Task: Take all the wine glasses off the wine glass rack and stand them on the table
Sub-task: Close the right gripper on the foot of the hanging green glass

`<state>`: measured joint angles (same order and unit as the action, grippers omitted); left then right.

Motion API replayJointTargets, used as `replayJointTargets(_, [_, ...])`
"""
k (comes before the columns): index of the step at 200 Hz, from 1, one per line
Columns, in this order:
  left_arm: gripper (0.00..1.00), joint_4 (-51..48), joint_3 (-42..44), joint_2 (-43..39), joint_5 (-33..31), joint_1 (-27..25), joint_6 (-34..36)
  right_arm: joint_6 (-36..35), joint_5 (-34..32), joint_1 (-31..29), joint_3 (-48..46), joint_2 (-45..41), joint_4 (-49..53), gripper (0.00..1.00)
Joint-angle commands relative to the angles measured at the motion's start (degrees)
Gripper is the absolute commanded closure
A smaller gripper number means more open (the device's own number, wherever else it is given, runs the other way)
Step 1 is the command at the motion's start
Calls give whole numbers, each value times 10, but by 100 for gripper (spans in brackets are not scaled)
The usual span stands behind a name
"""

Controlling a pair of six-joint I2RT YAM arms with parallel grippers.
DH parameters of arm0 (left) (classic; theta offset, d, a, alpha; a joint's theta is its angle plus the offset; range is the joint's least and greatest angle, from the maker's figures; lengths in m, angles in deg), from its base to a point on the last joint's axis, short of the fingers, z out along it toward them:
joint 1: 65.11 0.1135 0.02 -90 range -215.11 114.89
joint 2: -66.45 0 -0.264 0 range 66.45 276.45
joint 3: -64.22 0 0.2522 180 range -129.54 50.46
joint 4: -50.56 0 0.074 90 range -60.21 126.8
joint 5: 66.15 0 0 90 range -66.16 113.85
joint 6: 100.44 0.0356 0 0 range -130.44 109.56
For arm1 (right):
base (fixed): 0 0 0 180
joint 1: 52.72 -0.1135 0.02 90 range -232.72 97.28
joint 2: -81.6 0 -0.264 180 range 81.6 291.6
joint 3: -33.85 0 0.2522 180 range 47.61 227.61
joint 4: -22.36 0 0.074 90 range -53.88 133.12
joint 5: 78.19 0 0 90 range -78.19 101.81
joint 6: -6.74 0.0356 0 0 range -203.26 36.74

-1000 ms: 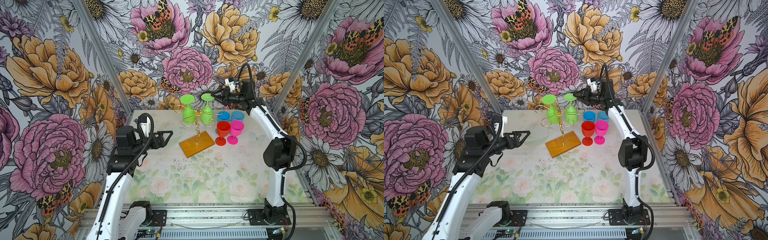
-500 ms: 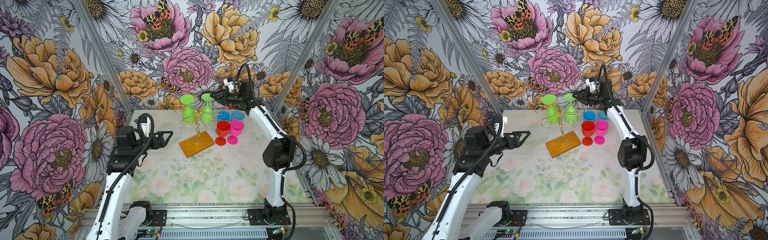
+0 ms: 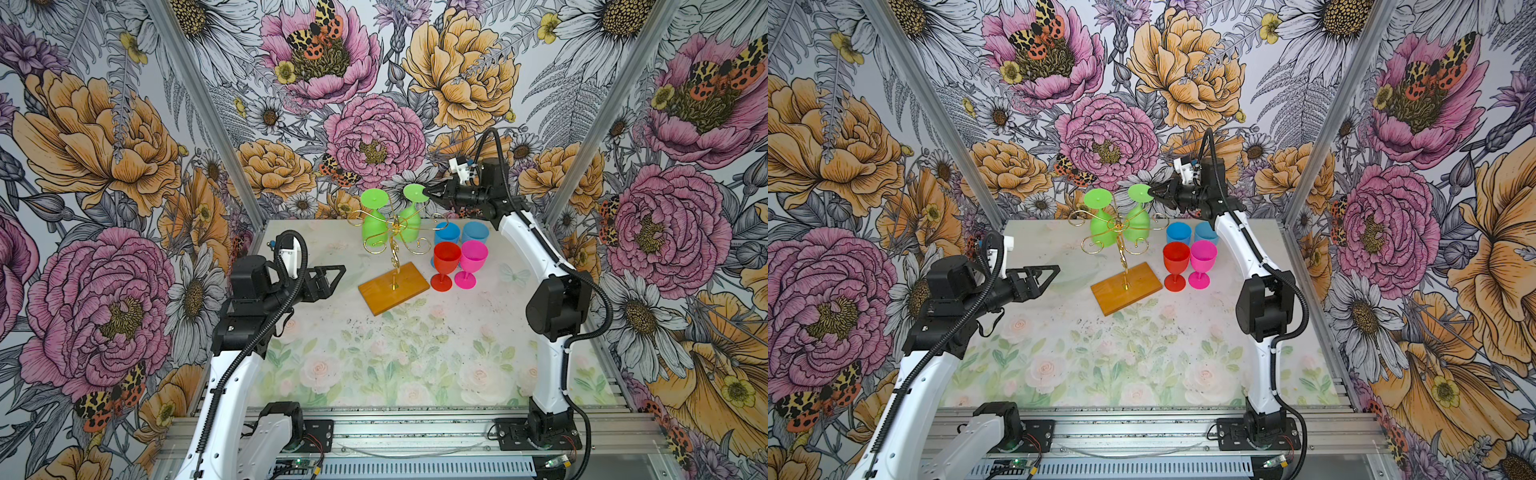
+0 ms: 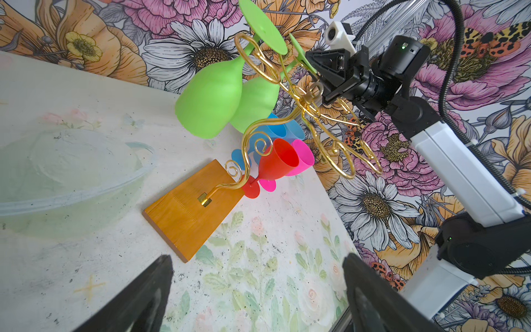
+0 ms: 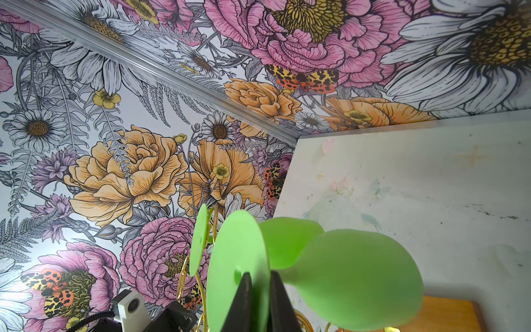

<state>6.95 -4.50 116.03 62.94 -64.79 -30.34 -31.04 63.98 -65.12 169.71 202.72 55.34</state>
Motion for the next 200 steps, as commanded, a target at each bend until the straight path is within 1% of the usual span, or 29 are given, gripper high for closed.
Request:
replayJointTargets(1, [6, -5, 6, -7, 6, 5, 14, 12, 4, 0, 19, 3, -26, 90])
replayJointTargets(66, [6, -7, 11, -12, 5, 6, 19, 27, 5, 3, 16, -16, -31, 100])
replayJointTargets(146, [6, -9, 14, -20, 3, 5, 23, 34, 7, 15, -21, -56, -43, 100])
replayJointTargets(200, [6, -9, 14, -25, 5, 5, 22, 39, 16, 24, -70, -88, -66, 100])
